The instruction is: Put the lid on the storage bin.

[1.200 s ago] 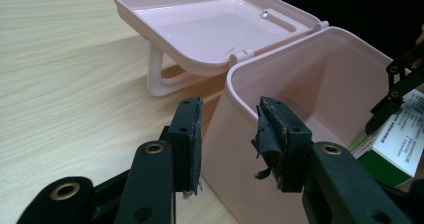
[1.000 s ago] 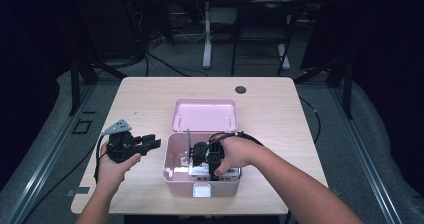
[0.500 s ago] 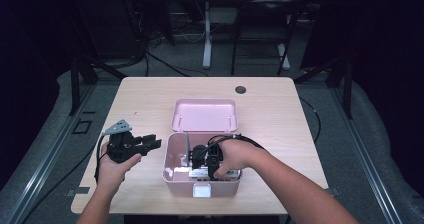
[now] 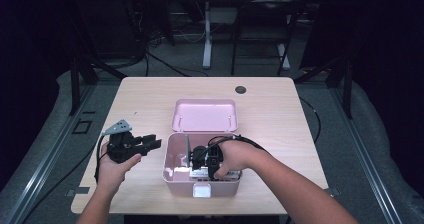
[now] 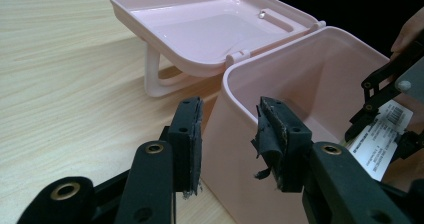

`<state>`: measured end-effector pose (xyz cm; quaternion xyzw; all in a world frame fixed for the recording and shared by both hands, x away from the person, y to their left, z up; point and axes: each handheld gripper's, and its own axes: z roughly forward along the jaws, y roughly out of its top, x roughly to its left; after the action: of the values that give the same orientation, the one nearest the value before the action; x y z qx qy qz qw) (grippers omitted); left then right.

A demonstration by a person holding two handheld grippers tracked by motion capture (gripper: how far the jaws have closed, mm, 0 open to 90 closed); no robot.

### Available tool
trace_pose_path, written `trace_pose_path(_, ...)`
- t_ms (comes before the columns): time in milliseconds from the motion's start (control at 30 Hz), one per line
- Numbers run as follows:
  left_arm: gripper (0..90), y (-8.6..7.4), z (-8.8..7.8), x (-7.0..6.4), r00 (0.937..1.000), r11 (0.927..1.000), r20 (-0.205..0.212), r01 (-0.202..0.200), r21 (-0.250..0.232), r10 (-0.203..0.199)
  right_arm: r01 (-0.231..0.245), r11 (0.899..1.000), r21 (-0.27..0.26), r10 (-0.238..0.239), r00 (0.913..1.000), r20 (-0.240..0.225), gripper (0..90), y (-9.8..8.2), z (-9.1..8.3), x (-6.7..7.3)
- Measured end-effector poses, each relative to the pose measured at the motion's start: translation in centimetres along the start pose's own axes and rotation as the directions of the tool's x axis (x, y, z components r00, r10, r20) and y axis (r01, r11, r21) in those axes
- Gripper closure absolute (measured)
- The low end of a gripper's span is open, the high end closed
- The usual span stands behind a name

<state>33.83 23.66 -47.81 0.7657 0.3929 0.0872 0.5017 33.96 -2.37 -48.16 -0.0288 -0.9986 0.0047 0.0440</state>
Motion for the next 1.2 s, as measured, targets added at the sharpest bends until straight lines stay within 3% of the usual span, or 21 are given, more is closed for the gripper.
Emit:
trace_pose_path(533, 61.8, 0.0, -0.1, 0.0, 1.0000, 1.0000, -0.003, 0.002, 0.001, -0.002, -0.031, 1.000, 0.005, 0.031, 0.9995, 0.002, 59.1, 0.2, 0.0, 0.1)
trace_pose_path(733, 61.8, 0.0, -0.1, 0.0, 1.0000, 1.0000, -0.001, 0.002, -0.004, -0.002, -0.036, 0.999, 0.005, 0.036, 0.9994, 0.002, 56.1, -0.1, -0.3, 0.1)
trace_pose_path(1200, 61.8, 0.0, -0.1, -0.1, 1.0000, 1.0000, -0.001, 0.002, -0.004, -0.002, -0.051, 0.998, -0.029, 0.051, 0.9986, 0.013, 58.2, -0.6, -1.6, 0.6)
